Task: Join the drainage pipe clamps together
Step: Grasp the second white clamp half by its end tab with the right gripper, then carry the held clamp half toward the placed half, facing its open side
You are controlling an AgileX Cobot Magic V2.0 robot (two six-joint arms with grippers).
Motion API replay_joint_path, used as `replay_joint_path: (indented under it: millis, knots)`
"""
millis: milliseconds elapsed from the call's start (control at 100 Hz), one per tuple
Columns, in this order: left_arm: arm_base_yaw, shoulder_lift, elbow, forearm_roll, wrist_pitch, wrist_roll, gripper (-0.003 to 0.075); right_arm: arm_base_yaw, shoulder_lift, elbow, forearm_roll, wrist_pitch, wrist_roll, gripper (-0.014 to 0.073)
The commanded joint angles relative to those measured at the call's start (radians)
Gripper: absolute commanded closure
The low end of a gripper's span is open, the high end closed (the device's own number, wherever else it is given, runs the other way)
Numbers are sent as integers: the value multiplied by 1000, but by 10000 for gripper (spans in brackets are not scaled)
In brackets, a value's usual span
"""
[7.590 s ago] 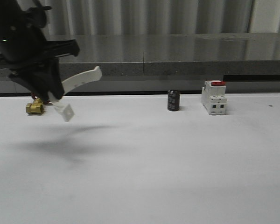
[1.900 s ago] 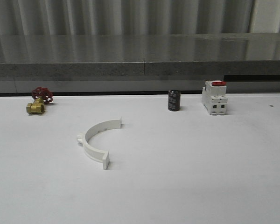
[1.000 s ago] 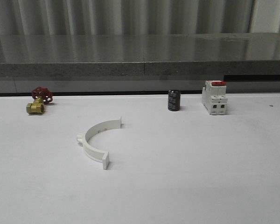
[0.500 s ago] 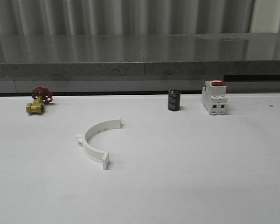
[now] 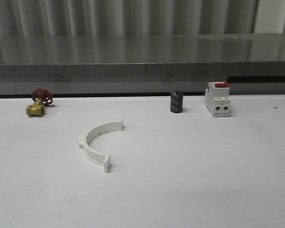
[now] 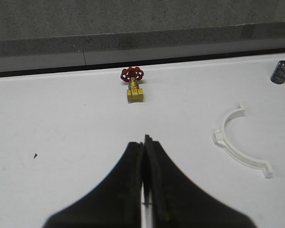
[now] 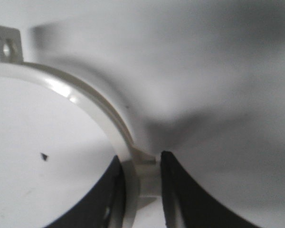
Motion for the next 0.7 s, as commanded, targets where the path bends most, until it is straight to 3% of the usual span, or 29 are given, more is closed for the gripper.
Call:
replay_joint_path:
  millis: [0,160,490,690]
  knots:
    - [0,3,-26,-3,-76,-3,741,52,-95,-40,27,1,28,503]
    - [0,3,-26,-3,-76,-3,741,186,-165,-46,22,35,101,503]
    - [0,3,-26,-3,-76,-3,741,532,-170,-95,-79,71,416,503]
    - [0,3,-26,-3,-76,-3,741,660,-112,-165,-133,65,543,503]
